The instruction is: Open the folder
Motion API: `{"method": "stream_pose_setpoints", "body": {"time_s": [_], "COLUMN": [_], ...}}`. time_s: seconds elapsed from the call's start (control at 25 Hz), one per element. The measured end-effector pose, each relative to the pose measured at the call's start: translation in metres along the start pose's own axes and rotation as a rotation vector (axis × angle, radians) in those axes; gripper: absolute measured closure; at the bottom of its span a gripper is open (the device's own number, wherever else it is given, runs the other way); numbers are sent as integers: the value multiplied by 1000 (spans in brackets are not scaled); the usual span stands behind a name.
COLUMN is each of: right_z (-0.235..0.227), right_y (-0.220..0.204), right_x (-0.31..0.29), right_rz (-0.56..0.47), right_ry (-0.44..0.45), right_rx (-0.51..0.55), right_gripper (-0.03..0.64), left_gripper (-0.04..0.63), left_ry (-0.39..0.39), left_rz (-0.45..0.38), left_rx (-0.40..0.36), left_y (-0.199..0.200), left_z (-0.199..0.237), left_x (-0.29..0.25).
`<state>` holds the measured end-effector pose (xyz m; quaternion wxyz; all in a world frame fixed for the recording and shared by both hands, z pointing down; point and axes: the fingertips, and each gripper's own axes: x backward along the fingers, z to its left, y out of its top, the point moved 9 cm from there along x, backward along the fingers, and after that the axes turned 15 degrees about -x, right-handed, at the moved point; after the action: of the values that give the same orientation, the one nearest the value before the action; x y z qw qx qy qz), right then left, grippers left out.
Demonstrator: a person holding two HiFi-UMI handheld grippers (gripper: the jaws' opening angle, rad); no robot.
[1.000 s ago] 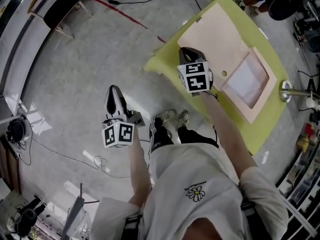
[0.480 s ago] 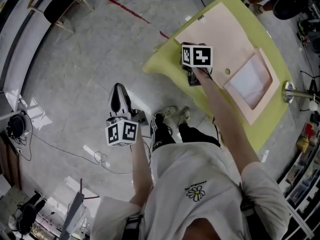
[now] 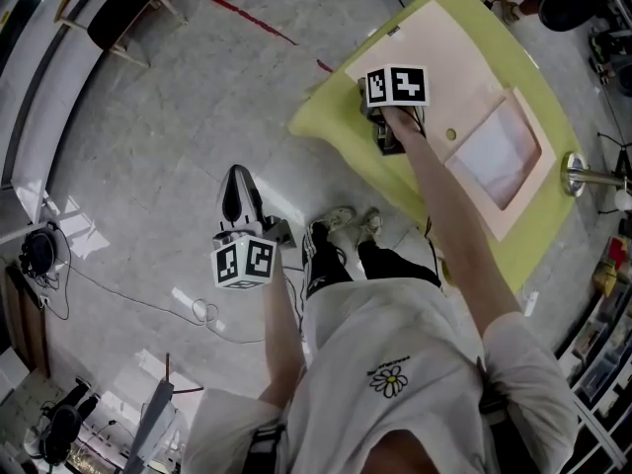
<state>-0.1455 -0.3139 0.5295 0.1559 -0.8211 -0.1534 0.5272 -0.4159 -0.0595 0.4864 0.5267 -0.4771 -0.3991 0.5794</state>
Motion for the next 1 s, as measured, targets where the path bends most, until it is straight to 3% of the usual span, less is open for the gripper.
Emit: {"method": "stream_pose_setpoints", "body": {"time_s": [0.2, 0.32, 0.48, 0.8, 1.0], "right_z": [-7, -7, -8, 12, 5], "right_y": [11, 10, 8, 29, 41], "right_x": [-4, -4, 0, 70, 155], "right_rz": [120, 116, 94, -133, -370], "right_ry": [73, 71, 52, 109, 53], "right_rx": [-54, -101, -80, 18, 108], "right_gripper": [606, 604, 604, 604, 604], "left_gripper": [581, 581, 581, 581, 581], "left_ry": [-6, -32, -73, -259, -415], "left_rz": [-9, -22, -48, -105, -167], "left_rx": [-7, -23, -49, -134, -213], "left_y": [3, 11, 19, 60, 95], "left_z": [-4, -10, -28, -74, -121], "left_x": [1, -3, -11, -38, -59]}}
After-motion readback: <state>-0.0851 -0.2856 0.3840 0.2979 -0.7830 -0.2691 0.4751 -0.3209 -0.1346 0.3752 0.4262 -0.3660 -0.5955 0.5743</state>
